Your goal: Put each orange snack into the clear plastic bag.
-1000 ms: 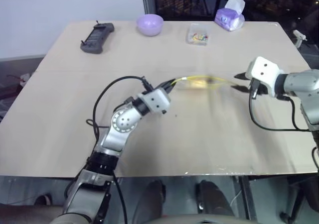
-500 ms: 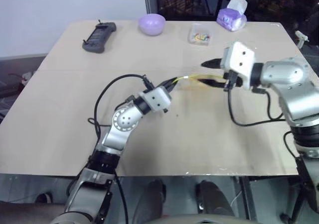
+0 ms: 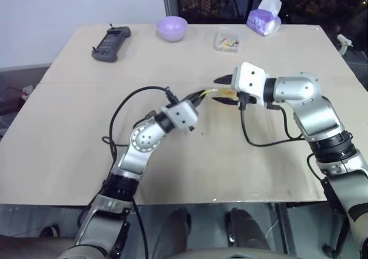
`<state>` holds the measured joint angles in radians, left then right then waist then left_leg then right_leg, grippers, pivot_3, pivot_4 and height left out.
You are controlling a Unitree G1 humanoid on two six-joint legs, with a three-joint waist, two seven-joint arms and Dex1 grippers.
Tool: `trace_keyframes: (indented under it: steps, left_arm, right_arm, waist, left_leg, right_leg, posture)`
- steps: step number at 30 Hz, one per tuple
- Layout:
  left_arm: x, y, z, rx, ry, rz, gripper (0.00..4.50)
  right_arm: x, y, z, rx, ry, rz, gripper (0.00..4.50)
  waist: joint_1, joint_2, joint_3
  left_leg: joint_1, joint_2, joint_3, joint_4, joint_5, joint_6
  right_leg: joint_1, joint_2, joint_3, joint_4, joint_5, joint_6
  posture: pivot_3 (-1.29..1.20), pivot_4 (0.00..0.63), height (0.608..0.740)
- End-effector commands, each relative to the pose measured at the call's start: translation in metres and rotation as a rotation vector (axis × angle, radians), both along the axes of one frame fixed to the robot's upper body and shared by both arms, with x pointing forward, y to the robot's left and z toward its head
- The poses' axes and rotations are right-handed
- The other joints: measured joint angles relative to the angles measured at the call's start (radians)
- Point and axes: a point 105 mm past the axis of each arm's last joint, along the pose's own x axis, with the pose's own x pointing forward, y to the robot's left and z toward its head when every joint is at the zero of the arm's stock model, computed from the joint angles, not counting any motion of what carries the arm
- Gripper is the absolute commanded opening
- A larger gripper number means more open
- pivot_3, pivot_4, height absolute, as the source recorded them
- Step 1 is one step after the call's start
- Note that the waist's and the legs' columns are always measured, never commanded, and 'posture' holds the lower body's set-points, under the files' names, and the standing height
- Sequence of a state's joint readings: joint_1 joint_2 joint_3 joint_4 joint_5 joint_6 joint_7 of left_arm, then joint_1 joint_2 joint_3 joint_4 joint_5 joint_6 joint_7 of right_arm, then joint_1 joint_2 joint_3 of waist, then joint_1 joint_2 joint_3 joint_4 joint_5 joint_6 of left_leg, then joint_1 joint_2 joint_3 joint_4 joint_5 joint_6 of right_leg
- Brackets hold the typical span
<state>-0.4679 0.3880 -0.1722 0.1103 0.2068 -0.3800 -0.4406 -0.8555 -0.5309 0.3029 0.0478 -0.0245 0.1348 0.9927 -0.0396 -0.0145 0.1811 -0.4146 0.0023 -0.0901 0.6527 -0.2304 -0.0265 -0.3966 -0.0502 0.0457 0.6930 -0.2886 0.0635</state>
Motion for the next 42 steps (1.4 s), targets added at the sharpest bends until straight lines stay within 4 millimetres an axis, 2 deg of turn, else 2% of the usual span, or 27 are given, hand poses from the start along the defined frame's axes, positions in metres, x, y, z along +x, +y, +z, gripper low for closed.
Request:
trace_keyframes:
  steps: [1,5,6,7,8,9,11,20,28,42]
  left_arm:
    - [-0.005,-0.003,0.011,-0.015,-0.044,-0.014,0.0]
    - [-0.005,-0.003,0.01,-0.015,-0.042,-0.015,0.0]
    - [-0.005,-0.003,0.01,-0.015,-0.042,-0.015,0.0]
    - [-0.005,-0.003,0.01,-0.015,-0.041,-0.015,0.0]
    - [-0.005,-0.003,0.01,-0.016,-0.041,-0.015,0.0]
    - [-0.005,-0.003,0.01,-0.015,-0.041,-0.016,0.0]
    - [-0.005,-0.004,0.009,-0.015,-0.04,-0.017,0.0]
    - [0.0,0.004,0.006,-0.012,-0.029,0.025,0.0]
    - [0.024,0.042,0.002,-0.023,-0.018,0.266,0.0]
    - [0.037,0.073,-0.002,-0.024,-0.007,0.446,0.0]
  right_arm:
    - [-0.003,0.003,0.017,0.017,-0.071,0.021,2.1]
    - [-0.002,0.004,0.016,0.012,-0.073,0.022,2.1]
    - [-0.003,0.004,0.016,0.012,-0.073,0.022,1.59]
    - [-0.003,0.004,0.016,0.013,-0.073,0.022,1.37]
    - [-0.003,0.004,0.016,0.012,-0.073,0.021,0.96]
    - [-0.002,0.003,0.016,0.011,-0.074,0.019,0.34]
    - [-0.001,0.002,0.015,0.007,-0.073,0.013,0.07]
    - [0.003,-0.008,0.014,-0.002,-0.076,-0.031,0.07]
    - [0.01,-0.034,0.008,-0.019,-0.054,-0.131,0.07]
    - [0.018,-0.082,0.005,-0.033,-0.042,-0.31,0.07]
  waist:
    - [0.0,0.0,0.0]
    - [0.0,0.0,0.0]
    - [0.0,0.0,0.0]
    - [0.0,0.0,0.0]
    - [0.0,0.0,0.0]
    - [0.0,0.0,0.0]
    - [0.0,0.0,0.0]
    - [0.0,0.0,0.0]
    - [0.0,0.0,0.0]
    - [0.001,0.0,0.0]
  left_leg:
    - [0.0,0.0,0.0,0.0,0.0,0.0]
    - [0.0,0.0,0.0,0.0,0.0,0.0]
    - [0.0,0.0,0.0,0.0,0.0,0.0]
    - [0.0,0.0,0.0,0.0,0.0,0.0]
    - [0.0,0.0,0.0,0.0,0.0,0.0]
    - [0.0,0.0,0.0,0.0,0.0,0.0]
    - [0.0,0.0,0.0,0.0,0.0,0.0]
    - [0.0,0.0,0.0,0.0,0.0,0.0]
    - [0.0,0.0,0.0,0.0,0.0,0.0]
    - [0.0,0.0,0.0,0.0,0.0,0.0]
  right_leg:
    - [0.0,0.0,0.0,0.0,0.0,0.0]
    - [0.0,0.0,0.0,0.0,0.0,0.0]
    - [0.0,0.0,0.0,0.0,0.0,0.0]
    - [0.0,0.0,0.0,0.0,0.0,0.0]
    - [0.0,0.0,0.0,0.0,0.0,0.0]
    - [0.0,0.0,0.0,0.0,0.0,0.0]
    - [0.0,0.0,0.0,0.0,0.0,0.0]
    - [0.0,0.0,0.0,0.0,0.0,0.0]
    - [0.0,0.0,0.0,0.0,0.0,0.0]
    - [0.0,0.0,0.0,0.0,0.0,0.0]
  posture:
    - [0.0,0.15,0.74]
    - [0.0,0.15,0.74]
    - [0.0,0.15,0.74]
    - [0.0,0.15,0.74]
    - [0.0,0.15,0.74]
    - [0.0,0.15,0.74]
    - [0.0,0.15,0.74]
    - [0.0,0.15,0.74]
    - [0.0,0.15,0.74]
    - [0.0,0.15,0.74]
